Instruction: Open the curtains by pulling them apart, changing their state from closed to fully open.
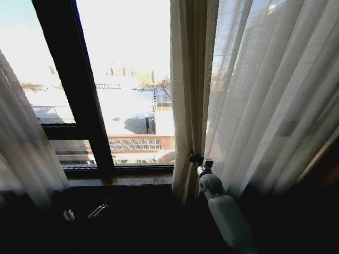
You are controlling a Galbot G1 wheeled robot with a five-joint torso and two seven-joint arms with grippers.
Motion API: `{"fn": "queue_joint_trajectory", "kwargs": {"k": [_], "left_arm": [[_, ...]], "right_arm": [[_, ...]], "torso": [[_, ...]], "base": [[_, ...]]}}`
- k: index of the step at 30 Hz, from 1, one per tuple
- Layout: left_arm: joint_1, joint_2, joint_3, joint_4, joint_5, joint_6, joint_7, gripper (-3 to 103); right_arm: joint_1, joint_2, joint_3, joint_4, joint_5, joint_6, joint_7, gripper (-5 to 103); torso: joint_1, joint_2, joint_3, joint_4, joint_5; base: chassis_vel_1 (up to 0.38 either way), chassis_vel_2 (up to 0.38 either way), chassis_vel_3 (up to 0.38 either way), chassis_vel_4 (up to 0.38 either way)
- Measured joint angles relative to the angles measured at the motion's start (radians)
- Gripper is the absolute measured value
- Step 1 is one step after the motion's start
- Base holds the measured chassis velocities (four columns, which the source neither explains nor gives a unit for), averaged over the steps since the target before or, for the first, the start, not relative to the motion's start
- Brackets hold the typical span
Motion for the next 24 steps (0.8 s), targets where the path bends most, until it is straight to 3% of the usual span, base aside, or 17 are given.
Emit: {"fn": "queue_joint_trajectory", "kwargs": {"k": [24], "left_arm": [[-0.004, 0.001, 0.011, 0.005, 0.012, -0.003, 0.000, 100]], "right_arm": [[-0.020, -0.005, 0.019, 0.019, -0.002, 0.001, -0.002, 0]], "torso": [[0.000, 0.000, 0.000, 0.0001, -0.0004]], "base": [[-0.362, -0.355, 0.354, 0.347]]}}
